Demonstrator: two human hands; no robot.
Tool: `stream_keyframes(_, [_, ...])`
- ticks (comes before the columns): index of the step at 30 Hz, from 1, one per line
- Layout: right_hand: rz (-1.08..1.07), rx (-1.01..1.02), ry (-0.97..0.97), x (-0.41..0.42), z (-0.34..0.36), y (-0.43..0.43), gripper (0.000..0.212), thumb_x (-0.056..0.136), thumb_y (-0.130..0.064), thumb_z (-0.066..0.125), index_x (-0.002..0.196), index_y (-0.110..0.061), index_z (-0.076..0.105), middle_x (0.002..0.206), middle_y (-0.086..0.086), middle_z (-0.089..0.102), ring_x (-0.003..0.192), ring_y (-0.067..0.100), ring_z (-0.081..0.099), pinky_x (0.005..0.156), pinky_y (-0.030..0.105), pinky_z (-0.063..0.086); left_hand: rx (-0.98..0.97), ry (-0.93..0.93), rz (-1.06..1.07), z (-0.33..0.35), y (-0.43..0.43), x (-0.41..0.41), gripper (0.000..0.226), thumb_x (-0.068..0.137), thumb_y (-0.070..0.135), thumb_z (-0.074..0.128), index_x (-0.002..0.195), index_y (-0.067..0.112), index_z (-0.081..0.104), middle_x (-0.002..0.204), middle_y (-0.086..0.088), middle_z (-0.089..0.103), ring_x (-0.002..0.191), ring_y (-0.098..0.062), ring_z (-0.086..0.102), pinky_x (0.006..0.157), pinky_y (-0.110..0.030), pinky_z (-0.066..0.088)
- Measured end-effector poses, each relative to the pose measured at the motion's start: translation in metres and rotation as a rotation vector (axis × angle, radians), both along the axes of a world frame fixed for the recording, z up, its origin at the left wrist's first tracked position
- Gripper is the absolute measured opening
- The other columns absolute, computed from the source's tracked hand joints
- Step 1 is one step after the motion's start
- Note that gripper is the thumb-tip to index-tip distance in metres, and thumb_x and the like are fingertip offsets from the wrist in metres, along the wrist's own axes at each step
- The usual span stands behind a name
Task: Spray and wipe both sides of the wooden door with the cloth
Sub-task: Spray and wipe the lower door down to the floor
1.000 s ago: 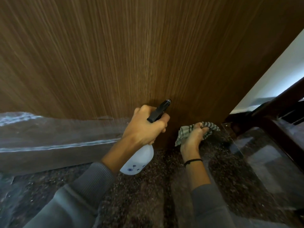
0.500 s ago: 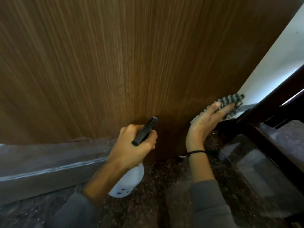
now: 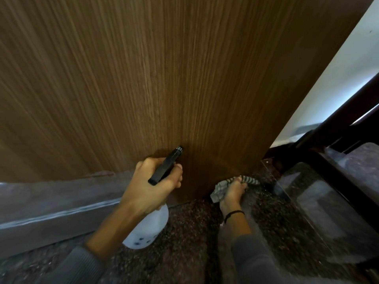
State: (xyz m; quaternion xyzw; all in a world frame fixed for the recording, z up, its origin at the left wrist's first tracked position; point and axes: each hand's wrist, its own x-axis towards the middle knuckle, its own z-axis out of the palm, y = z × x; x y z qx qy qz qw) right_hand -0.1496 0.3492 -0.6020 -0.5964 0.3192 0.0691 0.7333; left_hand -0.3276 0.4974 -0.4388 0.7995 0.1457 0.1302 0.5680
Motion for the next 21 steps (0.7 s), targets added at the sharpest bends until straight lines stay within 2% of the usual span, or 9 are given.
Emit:
stream_keyframes(2, [0.009,0.073,0.028,-0.011,-0.001,0.012,0.057,0.111,-0.032,0.028,0.162,-0.017,0.009,0.162,0.013,0.028,0.142,0.035,0.038,0.117,0.045,0.034,-0.026,0.017,-0.013,-0.003,0.000,-0.002,0.034,0.102,0.018,0.060,0.073,0.002,0.067,0.050,0.000,0.062,0.031,-0.009,0.047,0.043,-0.036,0.045])
stream_keyframes(5, [0.014,0.213,0.079,-0.016,-0.018,0.024,0.061,0.104,-0.037,0.040,0.160,-0.023,0.022,0.159,0.010,0.035,0.138,0.034,0.045,0.115,0.051,0.037,-0.047,0.045,-0.028,-0.009,0.002,-0.007,0.034,0.102,0.019,0.059,0.073,0.002,0.067,0.054,-0.003,0.064,0.030,-0.013,0.046,0.043,-0.038,0.045])
stream_keyframes(7, [0.044,0.253,0.071,-0.028,-0.002,0.028,0.061,0.101,-0.038,0.043,0.158,-0.028,0.026,0.157,0.009,0.039,0.135,0.033,0.047,0.114,0.052,0.038,-0.043,0.052,-0.027,-0.009,0.004,-0.010,0.034,0.102,0.018,0.059,0.073,0.002,0.067,0.052,-0.002,0.063,0.030,-0.014,0.046,0.043,-0.038,0.045])
stream_keyframes(9, [0.047,0.218,-0.038,-0.047,0.029,0.037,0.056,0.108,-0.032,0.039,0.160,-0.030,0.019,0.160,0.007,0.032,0.140,0.032,0.041,0.116,0.050,0.034,-0.034,0.055,-0.018,-0.008,0.006,-0.012,0.034,0.102,0.018,0.059,0.073,0.003,0.067,0.048,0.000,0.061,0.030,-0.014,0.045,0.043,-0.037,0.043])
stream_keyframes(12, [0.096,0.062,-0.383,-0.076,0.077,0.045,0.059,0.110,-0.036,0.037,0.160,-0.040,0.006,0.167,-0.003,0.017,0.150,0.023,0.029,0.122,0.051,0.025,-0.033,0.043,0.003,-0.007,0.013,-0.014,0.034,0.102,0.017,0.060,0.071,0.003,0.067,0.049,-0.003,0.062,0.029,-0.015,0.044,0.041,-0.037,0.043])
stream_keyframes(14, [0.162,-0.106,-0.642,-0.084,0.098,0.047,0.060,0.109,-0.044,0.035,0.159,-0.044,0.003,0.169,-0.012,0.009,0.153,0.010,0.020,0.125,0.044,0.021,-0.029,0.032,-0.001,-0.007,0.015,-0.017,0.035,0.102,0.016,0.059,0.070,0.002,0.066,0.047,-0.002,0.060,0.028,-0.016,0.043,0.041,-0.037,0.043])
stream_keyframes(17, [0.225,-0.320,-0.858,-0.083,0.104,0.050,0.064,0.110,-0.042,0.034,0.162,-0.030,-0.002,0.169,-0.012,-0.002,0.153,-0.003,0.006,0.124,0.021,0.012,-0.039,0.049,0.000,-0.006,0.016,-0.022,0.035,0.103,0.015,0.058,0.071,0.000,0.065,0.042,0.001,0.057,0.028,-0.013,0.042,0.043,-0.037,0.042])
stream_keyframes(19, [0.221,-0.397,-0.890,-0.086,0.096,0.053,0.065,0.111,-0.035,0.034,0.162,-0.019,-0.001,0.168,-0.011,-0.003,0.150,-0.010,0.002,0.118,0.008,0.008,-0.048,0.058,0.012,-0.007,0.016,-0.027,0.035,0.102,0.016,0.059,0.072,0.000,0.065,0.042,0.001,0.057,0.029,-0.013,0.043,0.044,-0.037,0.042])
stream_keyframes(21, [0.212,-0.404,-0.798,-0.088,0.069,0.056,0.065,0.111,-0.037,0.032,0.162,-0.016,-0.001,0.167,-0.009,-0.001,0.149,-0.009,0.001,0.116,0.006,0.008,-0.044,0.065,0.047,-0.009,0.015,-0.035,0.036,0.102,0.017,0.059,0.071,-0.001,0.066,0.043,0.001,0.057,0.030,-0.015,0.044,0.043,-0.038,0.044])
